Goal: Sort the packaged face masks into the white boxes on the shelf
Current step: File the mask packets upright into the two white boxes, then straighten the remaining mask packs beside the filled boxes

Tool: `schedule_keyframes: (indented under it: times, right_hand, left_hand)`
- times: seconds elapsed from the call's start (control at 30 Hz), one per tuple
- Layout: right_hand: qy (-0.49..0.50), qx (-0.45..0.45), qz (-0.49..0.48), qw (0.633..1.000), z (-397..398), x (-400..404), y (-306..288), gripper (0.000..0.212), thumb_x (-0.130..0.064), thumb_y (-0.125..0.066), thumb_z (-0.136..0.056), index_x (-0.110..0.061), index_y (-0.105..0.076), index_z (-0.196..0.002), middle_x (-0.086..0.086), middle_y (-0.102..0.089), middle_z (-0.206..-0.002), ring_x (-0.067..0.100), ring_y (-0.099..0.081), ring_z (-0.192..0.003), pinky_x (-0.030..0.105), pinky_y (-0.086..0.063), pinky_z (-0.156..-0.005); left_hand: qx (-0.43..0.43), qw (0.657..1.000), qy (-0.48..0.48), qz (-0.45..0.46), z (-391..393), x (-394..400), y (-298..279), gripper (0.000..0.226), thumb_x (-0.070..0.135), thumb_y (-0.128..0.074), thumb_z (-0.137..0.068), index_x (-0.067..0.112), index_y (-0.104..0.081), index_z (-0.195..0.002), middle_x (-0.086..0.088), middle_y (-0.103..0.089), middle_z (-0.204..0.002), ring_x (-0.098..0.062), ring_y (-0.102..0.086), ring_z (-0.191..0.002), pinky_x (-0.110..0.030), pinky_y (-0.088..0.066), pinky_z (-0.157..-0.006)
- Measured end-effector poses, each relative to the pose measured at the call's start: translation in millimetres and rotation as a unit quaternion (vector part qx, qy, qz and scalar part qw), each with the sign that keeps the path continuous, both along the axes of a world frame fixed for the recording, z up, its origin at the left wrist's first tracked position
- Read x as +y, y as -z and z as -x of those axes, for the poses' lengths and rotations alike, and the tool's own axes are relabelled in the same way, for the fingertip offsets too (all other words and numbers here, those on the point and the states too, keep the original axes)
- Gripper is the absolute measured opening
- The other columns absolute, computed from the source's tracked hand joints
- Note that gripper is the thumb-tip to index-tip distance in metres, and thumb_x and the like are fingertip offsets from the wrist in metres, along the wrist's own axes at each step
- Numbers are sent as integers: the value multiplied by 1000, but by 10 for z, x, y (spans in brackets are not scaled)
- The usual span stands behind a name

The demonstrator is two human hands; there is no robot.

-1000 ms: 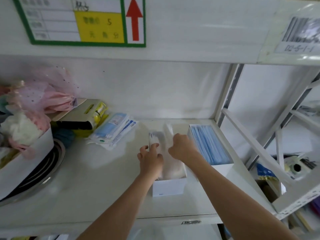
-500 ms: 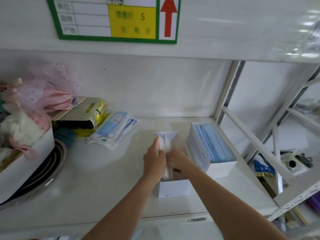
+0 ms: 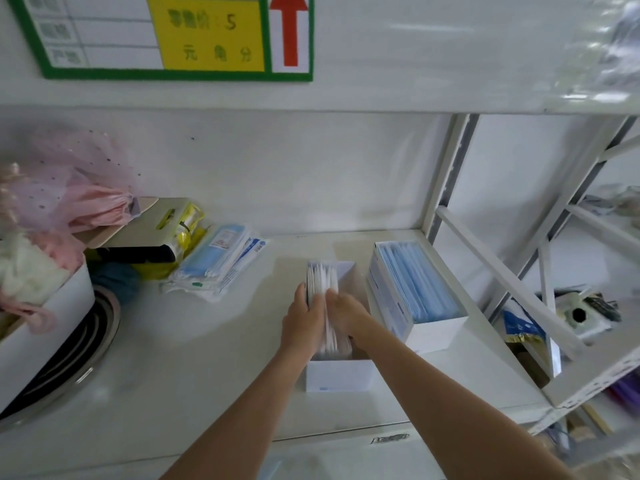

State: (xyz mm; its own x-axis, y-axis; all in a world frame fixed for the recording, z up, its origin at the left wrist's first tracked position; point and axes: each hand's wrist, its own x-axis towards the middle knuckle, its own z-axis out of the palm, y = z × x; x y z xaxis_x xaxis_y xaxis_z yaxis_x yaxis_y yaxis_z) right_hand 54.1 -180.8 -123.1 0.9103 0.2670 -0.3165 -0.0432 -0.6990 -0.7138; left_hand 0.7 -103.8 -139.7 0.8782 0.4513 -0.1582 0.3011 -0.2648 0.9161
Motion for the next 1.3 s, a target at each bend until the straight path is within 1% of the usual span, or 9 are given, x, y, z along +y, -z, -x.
schedule_keyframes:
  times: [0.13, 0.23, 0.43, 0.57, 0.77, 1.03, 1.13, 1.23, 1.3]
  right_hand:
    - [-3, -133, -48, 990, -27, -95, -110, 21, -16, -35, -96, -11, -53, -88, 8, -56, -84, 29, -58, -83, 39, -50, -76]
    - [23, -224, -43, 973, -192, -275, -239, 33, -11, -40, -94, -10, -56, -124, 12, -62, -117, 28, -57, -109, 31, -44, -94]
    - [80, -252, 92, 960, -717, -936, -265, 45, -27, -41, -93, -20, -47, -136, 8, -37, -149, 24, -14, -145, 41, -12, -118]
    - [61, -162, 140, 975, -897, -1236, -154, 56, -42, -39, -91, -31, -26, -145, 12, -15, -156, 36, -13, -143, 51, -18, -115]
    - [-24, -99, 179, 979, -813, -1187, -68, 64, -61, -36, -85, -28, -24, -140, 12, -39, -134, 37, -48, -115, 53, -44, -94]
    - [-71, -127, 175, 974, -413, -438, -18, 56, -58, -30, -89, -22, -31, -131, 11, -43, -123, 35, -48, -110, 44, -35, -79]
    - [-36, -137, 210, 967, -332, -280, -56, 56, -55, -30, -91, -23, -28, -137, 13, -31, -139, 36, -38, -122, 49, -32, -91]
    - [-24, -258, 221, 940, -315, -69, -127, 56, -50, -29, -94, -25, -22, -144, 9, -7, -157, 33, -4, -143, 56, -13, -109]
    - [-63, -332, 169, 926, -286, 182, -163, 53, -44, -33, -95, -22, -28, -143, 8, -12, -157, 28, 2, -145, 52, -5, -114]
  left_hand:
    - [22, 1000, -5, 4, -47, 7, -19, 67, 46, -47, -89, 27, -24, -149, -3, -51, -139, -27, -52, -122, -39, -42, -101]
    - [25, 999, 8, -23, -94, -24, -49, 60, 32, -48, -88, 22, -30, -145, -10, -55, -132, -31, -54, -115, -44, -44, -100]
    - [37, 998, 29, -37, -261, -238, -77, 58, 29, -43, -90, 18, -27, -146, -18, -50, -135, -36, -51, -120, -49, -41, -103]
    - [48, 997, 13, -55, -407, -392, -62, 62, 30, -41, -92, 19, -20, -150, -16, -46, -141, -37, -49, -123, -48, -41, -104]
    - [53, 997, -29, -52, -516, -438, -94, 59, 27, -42, -91, 19, -26, -147, -14, -51, -135, -35, -52, -117, -39, -43, -98]
    - [75, 991, -107, -27, -25, 230, -93, 63, 34, -44, -91, 31, -21, -150, -6, -45, -145, -29, -47, -127, -40, -38, -106]
    - [73, 994, -85, -14, 13, 331, -65, 65, 41, -44, -91, 29, -21, -150, -6, -43, -147, -28, -45, -129, -44, -36, -109]
    - [50, 993, -98, -41, -38, 505, -59, 62, 44, -44, -91, 18, -31, -147, -10, -41, -147, -29, -42, -132, -44, -34, -110]
    - [23, 982, -147, -112, -53, 757, -88, 52, 35, -47, -92, 10, -44, -136, -16, -48, -139, -32, -46, -126, -41, -38, -106]
